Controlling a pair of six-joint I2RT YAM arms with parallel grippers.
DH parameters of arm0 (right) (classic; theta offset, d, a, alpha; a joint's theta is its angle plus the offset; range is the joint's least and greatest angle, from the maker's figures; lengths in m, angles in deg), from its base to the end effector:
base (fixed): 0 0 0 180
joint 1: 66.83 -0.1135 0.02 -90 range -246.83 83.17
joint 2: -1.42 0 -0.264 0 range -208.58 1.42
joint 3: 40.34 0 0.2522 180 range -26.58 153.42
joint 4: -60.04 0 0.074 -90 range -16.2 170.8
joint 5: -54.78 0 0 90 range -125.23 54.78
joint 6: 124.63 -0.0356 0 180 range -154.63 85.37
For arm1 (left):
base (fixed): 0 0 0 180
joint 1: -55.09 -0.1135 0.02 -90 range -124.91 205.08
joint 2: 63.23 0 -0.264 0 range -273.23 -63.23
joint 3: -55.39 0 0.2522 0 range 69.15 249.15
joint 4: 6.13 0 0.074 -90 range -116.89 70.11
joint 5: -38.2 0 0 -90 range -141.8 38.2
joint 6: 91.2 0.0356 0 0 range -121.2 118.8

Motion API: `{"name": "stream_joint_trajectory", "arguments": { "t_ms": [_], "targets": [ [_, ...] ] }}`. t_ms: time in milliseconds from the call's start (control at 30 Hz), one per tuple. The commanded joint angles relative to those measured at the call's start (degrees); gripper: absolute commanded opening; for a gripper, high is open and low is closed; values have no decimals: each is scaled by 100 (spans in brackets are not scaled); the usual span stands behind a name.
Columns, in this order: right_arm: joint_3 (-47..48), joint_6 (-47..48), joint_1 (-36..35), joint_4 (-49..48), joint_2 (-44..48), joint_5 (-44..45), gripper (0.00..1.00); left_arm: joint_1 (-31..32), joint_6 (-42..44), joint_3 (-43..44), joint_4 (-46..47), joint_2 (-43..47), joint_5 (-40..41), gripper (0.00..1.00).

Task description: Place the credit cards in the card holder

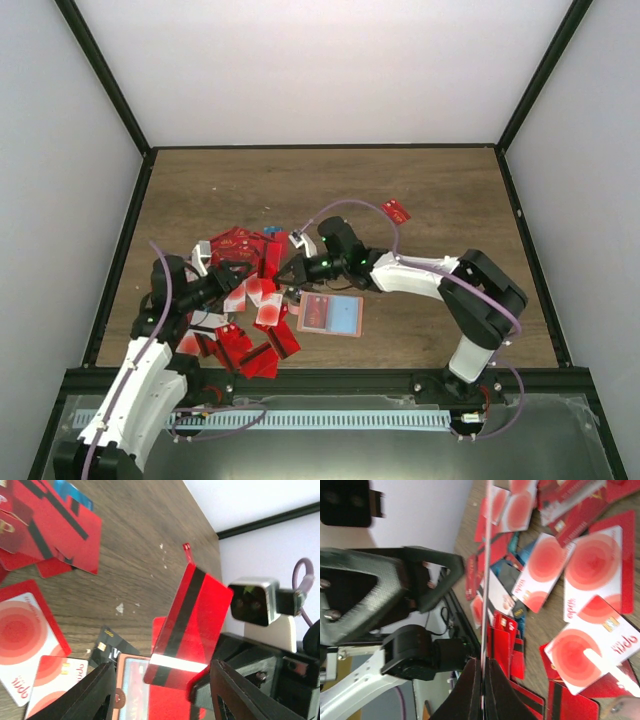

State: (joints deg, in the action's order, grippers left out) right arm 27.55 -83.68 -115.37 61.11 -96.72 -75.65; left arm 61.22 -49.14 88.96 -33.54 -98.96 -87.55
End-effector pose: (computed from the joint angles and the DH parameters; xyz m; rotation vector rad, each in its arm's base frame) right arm 0.2221 0.2863 0.1952 -0.4966 2.4544 1.6318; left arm 0.1441 -0.0364 0.2074 -0.3948 2.1791 -1.2014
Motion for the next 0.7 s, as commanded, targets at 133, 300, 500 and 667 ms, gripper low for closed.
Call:
{"name": "stream_joint_trajectory", "arguments": {
  "t_ms": [133,300,500,667],
  "targets": [
    [71,-273,246,-720,245,-731,1,602,-720,-504,1759,111,-297,53],
    [14,-602,279,-1278,228,-1032,1,777,-919,-635,2210,228,-350,49],
    [-8,-898,307,-1689,158,-1186,1,809,-992,-701,2267,315,-358,37],
    [81,-1027,314,-1846,11,-1179,1,819,-1073,-729,2251,451,-408,31]
  ]
}}
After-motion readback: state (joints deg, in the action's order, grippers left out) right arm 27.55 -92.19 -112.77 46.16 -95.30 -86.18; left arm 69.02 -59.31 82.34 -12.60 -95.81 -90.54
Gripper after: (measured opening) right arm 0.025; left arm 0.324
